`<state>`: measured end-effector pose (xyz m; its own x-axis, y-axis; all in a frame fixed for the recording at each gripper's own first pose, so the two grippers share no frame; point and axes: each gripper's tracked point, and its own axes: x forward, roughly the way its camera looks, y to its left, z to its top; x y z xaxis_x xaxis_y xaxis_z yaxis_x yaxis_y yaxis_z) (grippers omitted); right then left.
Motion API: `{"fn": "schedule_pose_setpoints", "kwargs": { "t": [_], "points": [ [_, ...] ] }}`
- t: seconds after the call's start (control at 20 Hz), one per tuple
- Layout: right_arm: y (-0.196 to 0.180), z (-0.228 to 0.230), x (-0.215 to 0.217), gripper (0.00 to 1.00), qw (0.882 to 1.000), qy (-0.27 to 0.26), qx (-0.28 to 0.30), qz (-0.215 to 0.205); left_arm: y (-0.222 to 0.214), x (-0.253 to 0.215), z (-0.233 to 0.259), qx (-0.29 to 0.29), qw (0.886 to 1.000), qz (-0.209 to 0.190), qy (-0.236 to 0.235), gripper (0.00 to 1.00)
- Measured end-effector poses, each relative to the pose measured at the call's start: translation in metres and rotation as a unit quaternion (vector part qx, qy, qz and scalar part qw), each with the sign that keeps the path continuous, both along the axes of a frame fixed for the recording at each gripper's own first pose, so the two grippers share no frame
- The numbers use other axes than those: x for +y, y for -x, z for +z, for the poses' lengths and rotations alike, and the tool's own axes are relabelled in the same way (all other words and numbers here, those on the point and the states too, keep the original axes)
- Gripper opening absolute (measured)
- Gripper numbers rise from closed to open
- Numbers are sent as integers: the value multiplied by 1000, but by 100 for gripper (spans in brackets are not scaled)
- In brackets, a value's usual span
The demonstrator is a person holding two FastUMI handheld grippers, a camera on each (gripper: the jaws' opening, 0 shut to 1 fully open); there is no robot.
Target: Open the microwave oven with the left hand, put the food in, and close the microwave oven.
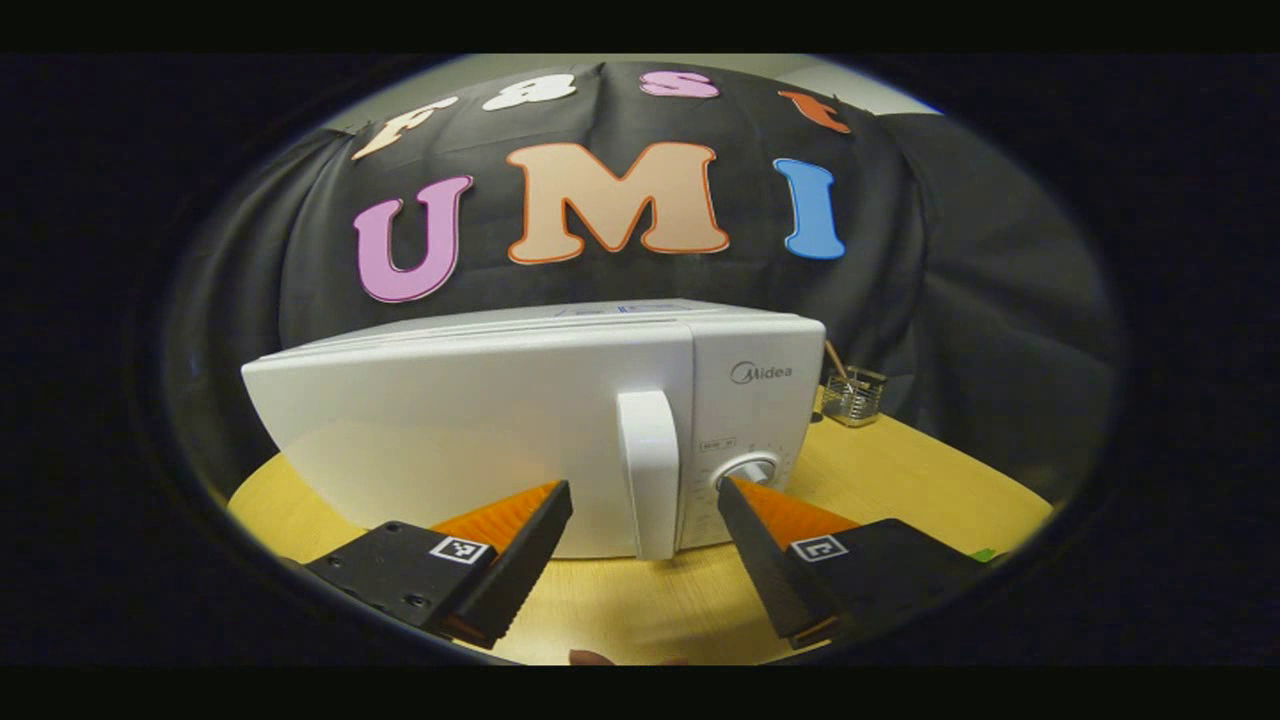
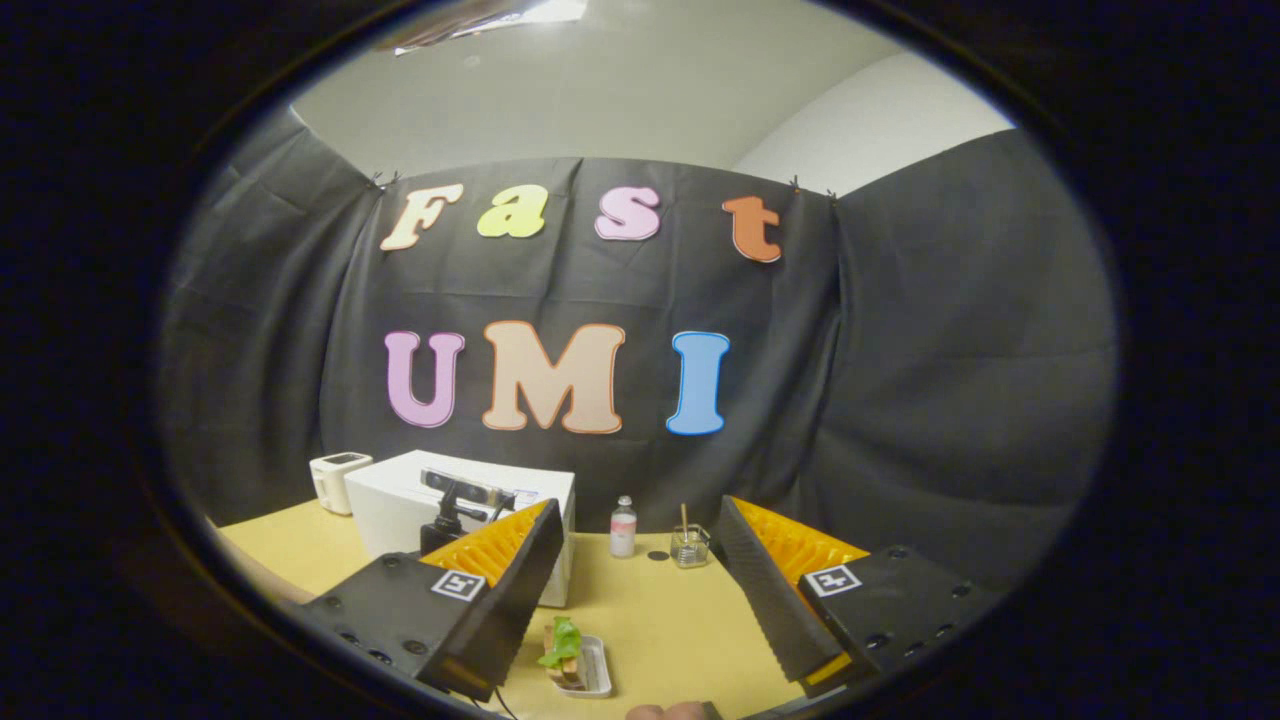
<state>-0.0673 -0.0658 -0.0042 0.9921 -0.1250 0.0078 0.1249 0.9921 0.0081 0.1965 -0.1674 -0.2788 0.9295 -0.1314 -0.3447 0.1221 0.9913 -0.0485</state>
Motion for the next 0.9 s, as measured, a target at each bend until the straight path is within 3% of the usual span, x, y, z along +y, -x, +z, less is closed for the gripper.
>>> {"fn": "schedule_pose_setpoints", "kwargs": {
  "t": [0.05,0.3,0.6,0.7,0.75,0.8,0.9],
  "points": [
    [0,-1,-2,95,1000,1,3,-2,1,0,-2,4,1000,2,-1,91],
    [2,-2,-5,95,1000,1,5,-7,-5,-3,-9,12,1000,-4,-2,36],
    [2,-4,-8,95,1000,-3,8,-12,-4,-3,-8,14,1000,-4,13,10],
    [1,-2,-8,95,1000,-3,3,-11,-1,-4,-9,19,1000,-12,13,5],
    [0,-2,-7,95,1000,-2,1,-11,-2,-5,-8,20,999,-18,18,7],
    [-1,-3,-7,95,1000,-2,1,-11,0,-5,-10,34,999,-27,20,2],
    [-4,-1,-7,95,1000,-3,-3,-12,1,-6,-8,36,998,-39,18,4]
  ]
}}
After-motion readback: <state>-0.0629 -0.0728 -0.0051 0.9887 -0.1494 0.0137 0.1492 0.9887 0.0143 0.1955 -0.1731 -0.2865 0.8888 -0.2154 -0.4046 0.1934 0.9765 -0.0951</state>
